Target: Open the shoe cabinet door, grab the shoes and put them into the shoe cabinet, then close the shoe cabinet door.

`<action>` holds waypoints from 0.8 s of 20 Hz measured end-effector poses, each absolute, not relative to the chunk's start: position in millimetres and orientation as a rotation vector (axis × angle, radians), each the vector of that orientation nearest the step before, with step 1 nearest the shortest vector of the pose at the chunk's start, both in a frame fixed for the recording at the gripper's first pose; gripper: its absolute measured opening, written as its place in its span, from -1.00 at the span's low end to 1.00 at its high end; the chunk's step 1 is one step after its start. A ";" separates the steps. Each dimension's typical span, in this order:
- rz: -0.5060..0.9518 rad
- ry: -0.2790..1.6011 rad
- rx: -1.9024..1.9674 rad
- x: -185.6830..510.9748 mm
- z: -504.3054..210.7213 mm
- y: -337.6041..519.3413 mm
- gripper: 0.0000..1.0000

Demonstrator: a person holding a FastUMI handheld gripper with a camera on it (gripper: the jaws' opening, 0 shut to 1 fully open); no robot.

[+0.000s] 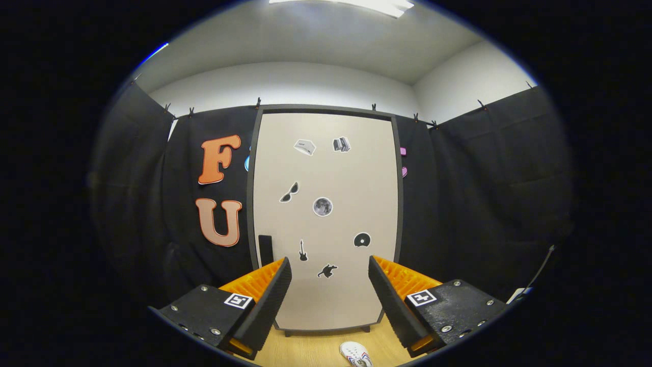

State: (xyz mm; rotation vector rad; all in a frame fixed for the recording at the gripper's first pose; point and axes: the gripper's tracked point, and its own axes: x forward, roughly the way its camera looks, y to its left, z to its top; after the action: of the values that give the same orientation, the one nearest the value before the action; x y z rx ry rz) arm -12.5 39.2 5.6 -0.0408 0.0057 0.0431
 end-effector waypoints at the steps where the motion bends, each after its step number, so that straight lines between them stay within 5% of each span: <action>1: 0.048 0.013 -0.042 -11.8 2.2 42.1 0.89; 16: 0.195 0.157 -0.043 36.8 -80.1 128.3 0.90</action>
State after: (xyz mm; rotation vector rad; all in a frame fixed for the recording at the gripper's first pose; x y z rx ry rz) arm 36.8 128.3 -80.1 -0.0434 0.1570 0.1953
